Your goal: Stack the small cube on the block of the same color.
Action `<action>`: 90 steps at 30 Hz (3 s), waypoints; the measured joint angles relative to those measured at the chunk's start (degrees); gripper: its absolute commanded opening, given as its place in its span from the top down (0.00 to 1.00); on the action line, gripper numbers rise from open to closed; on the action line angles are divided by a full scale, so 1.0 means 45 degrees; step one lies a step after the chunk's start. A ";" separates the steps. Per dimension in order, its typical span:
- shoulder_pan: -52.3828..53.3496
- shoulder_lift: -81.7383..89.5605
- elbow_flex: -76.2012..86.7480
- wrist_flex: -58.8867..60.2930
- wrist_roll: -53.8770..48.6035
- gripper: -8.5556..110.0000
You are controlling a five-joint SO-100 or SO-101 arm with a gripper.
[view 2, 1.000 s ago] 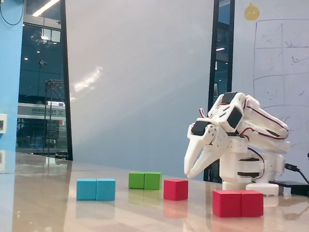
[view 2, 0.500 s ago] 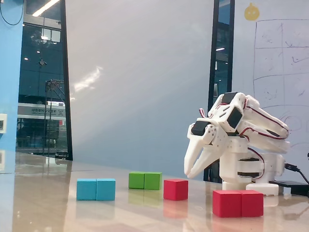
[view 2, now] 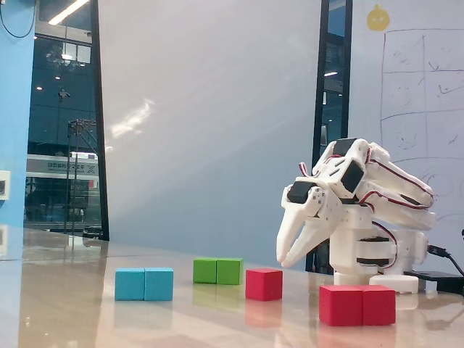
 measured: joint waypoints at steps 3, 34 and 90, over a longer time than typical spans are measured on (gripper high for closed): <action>0.0000 0.0000 0.0000 0.0000 0.0000 0.93; 0.0000 0.0000 0.0000 0.0000 0.0000 0.93; -0.0098 -1.7754 -1.1875 -0.0918 -0.0059 0.92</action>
